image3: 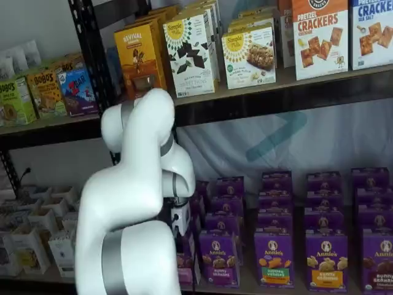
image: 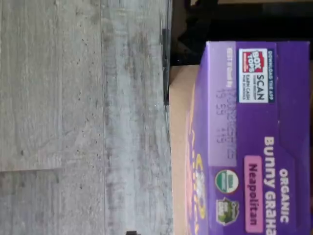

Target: Pick up the purple box with a pink patch in the middle, on the bottom shelf, the first box from the left

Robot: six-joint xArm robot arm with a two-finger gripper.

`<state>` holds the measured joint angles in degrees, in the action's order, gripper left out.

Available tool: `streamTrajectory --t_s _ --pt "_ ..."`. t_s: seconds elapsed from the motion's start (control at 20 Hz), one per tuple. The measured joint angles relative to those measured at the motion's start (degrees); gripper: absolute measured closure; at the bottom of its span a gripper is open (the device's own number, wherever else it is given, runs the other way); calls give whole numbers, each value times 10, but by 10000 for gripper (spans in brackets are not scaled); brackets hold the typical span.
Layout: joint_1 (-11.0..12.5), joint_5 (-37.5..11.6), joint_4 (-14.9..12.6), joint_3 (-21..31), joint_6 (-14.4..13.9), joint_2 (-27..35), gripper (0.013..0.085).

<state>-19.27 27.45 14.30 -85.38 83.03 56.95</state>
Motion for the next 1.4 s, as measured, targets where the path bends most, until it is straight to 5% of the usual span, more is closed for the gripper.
streamTrajectory --t_s 0.55,1.05,1.4 --pt "-7 -12 -8 -40 -13 46 130" --pt "-6 -16 -6 -35 -10 48 370" --pt "-7 -15 -4 -32 -9 48 370"
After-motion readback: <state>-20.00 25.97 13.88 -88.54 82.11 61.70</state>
